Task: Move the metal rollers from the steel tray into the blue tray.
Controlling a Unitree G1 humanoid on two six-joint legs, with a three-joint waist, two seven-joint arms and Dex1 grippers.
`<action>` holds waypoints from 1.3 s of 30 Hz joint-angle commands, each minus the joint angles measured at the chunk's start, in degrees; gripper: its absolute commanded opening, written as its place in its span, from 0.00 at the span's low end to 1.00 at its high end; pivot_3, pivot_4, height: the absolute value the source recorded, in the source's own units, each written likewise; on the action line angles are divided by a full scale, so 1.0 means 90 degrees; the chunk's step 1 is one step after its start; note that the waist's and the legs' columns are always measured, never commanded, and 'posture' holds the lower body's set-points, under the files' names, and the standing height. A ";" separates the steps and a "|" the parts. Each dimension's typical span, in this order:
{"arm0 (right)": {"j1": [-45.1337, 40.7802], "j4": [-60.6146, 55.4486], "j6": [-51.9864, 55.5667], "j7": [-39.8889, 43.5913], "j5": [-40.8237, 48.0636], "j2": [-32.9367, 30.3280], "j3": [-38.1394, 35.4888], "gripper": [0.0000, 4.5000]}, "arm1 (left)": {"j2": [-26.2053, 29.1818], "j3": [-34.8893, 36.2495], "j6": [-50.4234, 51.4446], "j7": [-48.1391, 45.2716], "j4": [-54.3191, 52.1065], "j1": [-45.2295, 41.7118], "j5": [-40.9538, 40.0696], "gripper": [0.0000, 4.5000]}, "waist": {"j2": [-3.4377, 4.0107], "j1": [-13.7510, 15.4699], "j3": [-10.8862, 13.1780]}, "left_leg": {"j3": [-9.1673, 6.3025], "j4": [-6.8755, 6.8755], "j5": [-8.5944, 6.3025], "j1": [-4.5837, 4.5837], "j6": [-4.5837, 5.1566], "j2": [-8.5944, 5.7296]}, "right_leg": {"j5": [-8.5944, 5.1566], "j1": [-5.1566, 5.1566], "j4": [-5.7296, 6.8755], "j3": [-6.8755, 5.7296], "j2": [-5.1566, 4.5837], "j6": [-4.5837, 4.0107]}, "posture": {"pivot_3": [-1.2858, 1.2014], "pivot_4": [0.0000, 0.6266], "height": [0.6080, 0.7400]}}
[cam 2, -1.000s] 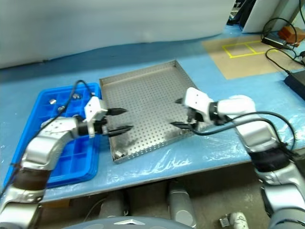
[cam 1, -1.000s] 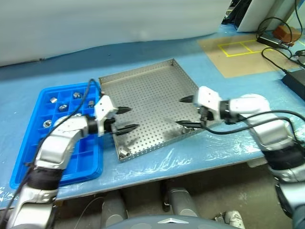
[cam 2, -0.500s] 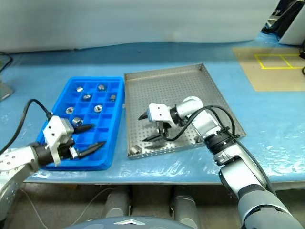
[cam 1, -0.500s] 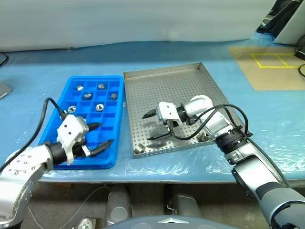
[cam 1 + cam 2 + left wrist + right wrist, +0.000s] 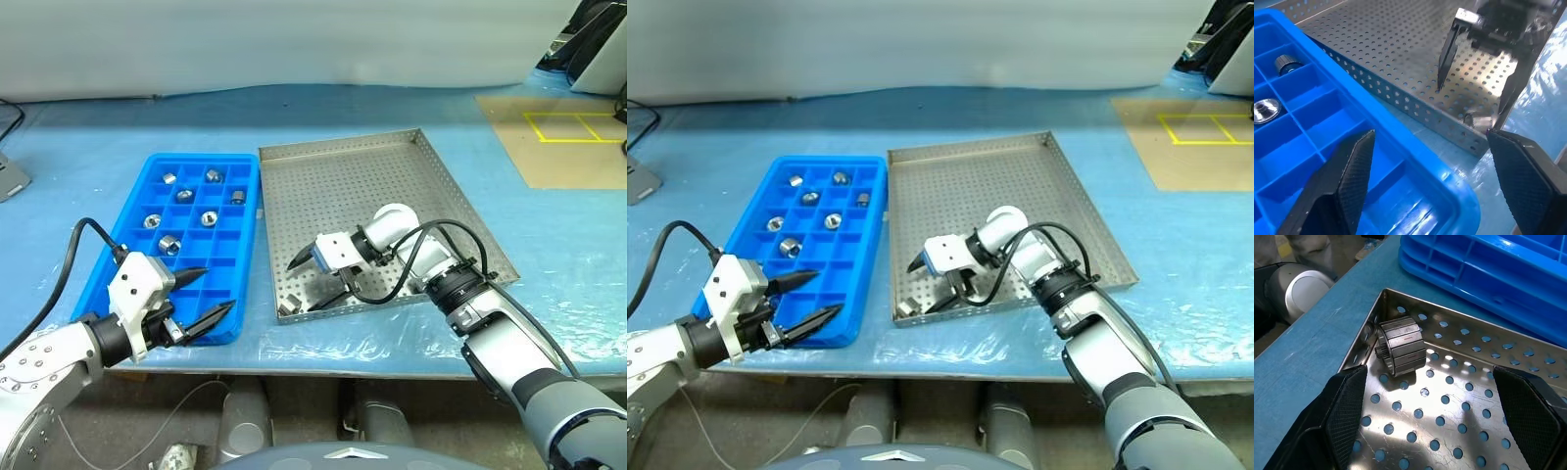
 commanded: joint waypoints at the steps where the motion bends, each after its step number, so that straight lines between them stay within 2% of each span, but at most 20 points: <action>1: -0.0123 -0.0096 -0.0030 0.0017 0.0060 0.0088 -0.0125 0.96 | 0.0181 0.0056 0.0259 0.0311 -0.0416 -0.0130 -0.0405 0.85 | 0.0000 0.0008 0.0000 | -0.0001 0.0000 0.0000 0.0001 -0.0001 0.0003 | 0.0000 0.0000 0.0002 -0.0001 0.0003 0.0000 | 0.65 0.24 1.00; 6: -0.0106 -0.0022 0.0146 -0.0043 0.0065 0.0229 -0.0135 0.96 | 0.0454 0.0068 0.0396 0.0562 -0.0316 -0.0308 -0.0454 0.85 | -0.0001 0.0008 -0.0001 | -0.0001 0.0000 0.0001 0.0008 -0.0002 0.0003 | 0.0000 0.0002 0.0007 0.0000 0.0003 0.0001 | 0.65 0.24 1.00; 11: -0.0104 0.0156 0.0345 -0.0054 0.0019 0.0468 -0.0062 0.96 | 0.0622 0.0061 0.0169 0.0324 0.0065 -0.0221 -0.0260 0.85 | -0.0001 0.0006 -0.0001 | -0.0001 -0.0002 0.0001 0.0004 -0.0002 0.0003 | -0.0001 0.0000 0.0002 0.0001 0.0004 0.0001 | 0.65 0.24 1.00; 20: -0.0043 0.0438 0.0406 0.0126 -0.0143 0.0490 0.0063 0.96 | 0.0654 -0.0348 0.0041 0.0335 0.0411 -0.0535 -0.0022 0.85 | -0.0001 0.0016 -0.0001 | -0.0001 -0.0001 0.0001 0.0007 -0.0003 0.0002 | 0.0000 0.0002 0.0004 0.0001 0.0003 0.0001 | 0.64 0.24 1.00; 23: -0.0004 0.0432 0.0434 0.0182 -0.0122 0.0451 0.0032 0.83 | 0.0656 -0.0448 0.0072 0.0385 0.0450 -0.0661 0.0007 0.86 | -0.0001 0.0013 -0.0001 | -0.0001 -0.0001 0.0001 0.0007 -0.0003 0.0002 | 0.0000 0.0003 0.0004 0.0001 0.0003 0.0000 | 0.64 0.24 1.00; 31: 0.0071 0.0231 0.0777 0.0234 -0.0120 0.0330 -0.0009 0.23 | 0.0655 -0.0560 0.0006 0.0367 0.0641 -0.0733 0.0189 0.86 | -0.0001 -0.0001 -0.0002 | -0.0001 -0.0001 0.0004 0.0026 -0.0007 0.0003 | 0.0000 0.0015 0.0012 0.0001 0.0003 0.0001 | 0.63 0.24 1.00; 39: -0.0072 0.0287 0.0936 -0.0057 -0.0041 0.0348 -0.0239 0.23 | 0.0637 -0.0654 -0.0204 0.0203 0.0866 -0.0749 0.0345 0.86 | -0.0001 -0.0010 -0.0002 | -0.0001 0.0000 0.0004 0.0026 -0.0007 0.0002 | 0.0000 0.0016 0.0011 0.0002 0.0003 0.0001 | 0.63 0.24 1.00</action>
